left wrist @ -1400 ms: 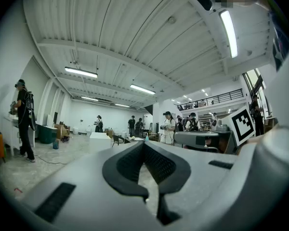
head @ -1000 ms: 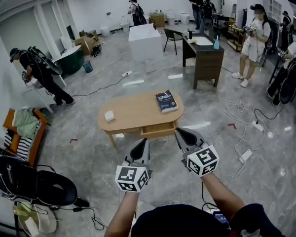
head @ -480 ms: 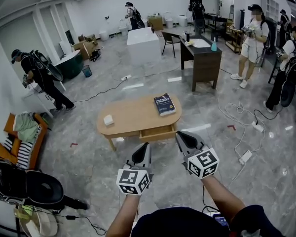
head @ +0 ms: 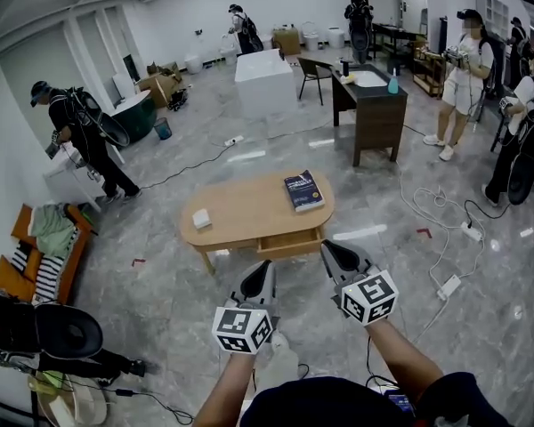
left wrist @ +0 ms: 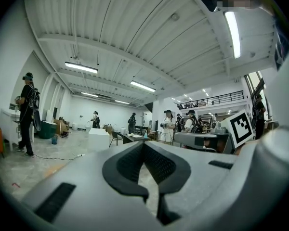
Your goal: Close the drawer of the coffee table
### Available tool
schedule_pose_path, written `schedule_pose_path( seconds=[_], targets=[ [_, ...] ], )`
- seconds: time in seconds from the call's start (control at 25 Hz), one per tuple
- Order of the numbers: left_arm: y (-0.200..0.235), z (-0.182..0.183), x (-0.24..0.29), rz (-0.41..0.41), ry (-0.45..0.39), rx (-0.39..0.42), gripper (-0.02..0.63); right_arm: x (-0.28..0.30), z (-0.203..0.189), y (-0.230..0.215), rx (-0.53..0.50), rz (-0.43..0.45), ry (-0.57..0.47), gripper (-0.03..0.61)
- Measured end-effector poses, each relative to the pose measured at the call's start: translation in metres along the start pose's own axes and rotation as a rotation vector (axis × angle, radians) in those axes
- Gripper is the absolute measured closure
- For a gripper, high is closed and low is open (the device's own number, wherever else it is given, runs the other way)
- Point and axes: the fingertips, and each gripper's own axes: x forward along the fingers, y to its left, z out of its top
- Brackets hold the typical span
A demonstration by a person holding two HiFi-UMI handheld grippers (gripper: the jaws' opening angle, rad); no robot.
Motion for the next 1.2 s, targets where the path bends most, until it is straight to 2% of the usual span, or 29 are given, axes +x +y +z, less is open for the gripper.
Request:
schedule_pose_path(
  seconds=[0.72, 1.2],
  targets=[
    [0.063, -0.007, 0.06, 0.008, 0.012, -0.028, 0.615, 0.075, -0.017, -0.034, 0.006, -0.009, 0.032, 0.568],
    [0.123, 0.012, 0.107, -0.017, 0.025, -0.011, 0.615, 0.145, -0.012, -0.058, 0.015, -0.048, 0.048, 0.568]
  ],
)
